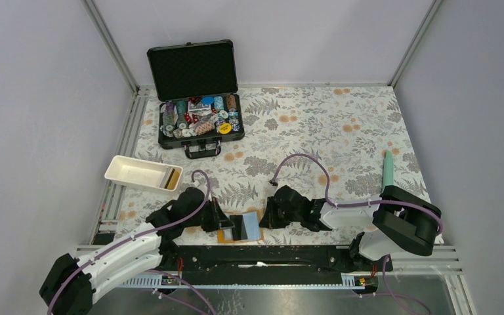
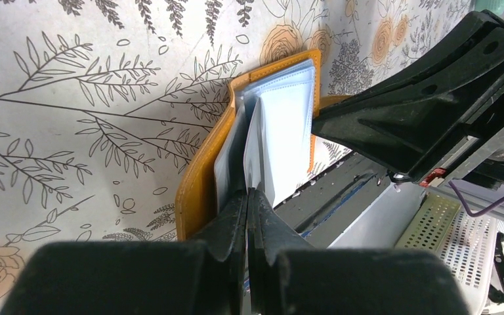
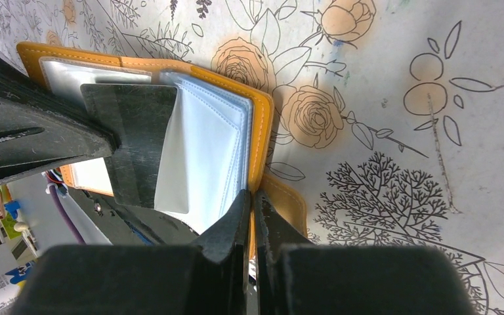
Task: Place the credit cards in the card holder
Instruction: Insert the credit card into the card holder.
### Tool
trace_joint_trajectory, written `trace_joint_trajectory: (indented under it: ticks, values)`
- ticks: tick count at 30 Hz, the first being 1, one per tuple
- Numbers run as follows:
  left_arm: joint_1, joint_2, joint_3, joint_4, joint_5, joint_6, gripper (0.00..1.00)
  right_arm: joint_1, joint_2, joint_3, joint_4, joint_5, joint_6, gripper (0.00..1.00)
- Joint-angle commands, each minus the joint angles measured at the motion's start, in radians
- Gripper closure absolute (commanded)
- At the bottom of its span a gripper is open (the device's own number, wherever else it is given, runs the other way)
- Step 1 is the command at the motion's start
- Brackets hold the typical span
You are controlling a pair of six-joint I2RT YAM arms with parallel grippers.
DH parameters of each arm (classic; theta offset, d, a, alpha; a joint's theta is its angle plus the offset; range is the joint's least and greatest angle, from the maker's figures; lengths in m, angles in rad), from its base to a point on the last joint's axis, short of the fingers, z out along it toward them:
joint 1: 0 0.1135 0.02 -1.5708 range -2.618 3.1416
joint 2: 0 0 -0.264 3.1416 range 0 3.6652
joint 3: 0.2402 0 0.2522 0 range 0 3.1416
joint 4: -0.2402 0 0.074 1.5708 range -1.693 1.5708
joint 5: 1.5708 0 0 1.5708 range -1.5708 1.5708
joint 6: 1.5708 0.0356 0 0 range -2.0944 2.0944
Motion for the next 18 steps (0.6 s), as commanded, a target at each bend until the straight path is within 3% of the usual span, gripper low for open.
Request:
trace_joint_trajectory:
  ticks: [1,6,18]
  values:
    - [0.008,-0.018,0.021,-0.056,0.034,0.03,1.0,0.006,0.042,-0.002,-0.102,0.076,-0.027,1.0]
    - [0.006,0.0,-0.008,-0.003,0.057,0.003,1.0,0.006,0.05,0.005,-0.102,0.065,-0.033,1.0]
    - [0.034,-0.043,0.012,-0.089,0.024,0.025,1.0,0.007,0.045,0.003,-0.111,0.075,-0.033,1.0]
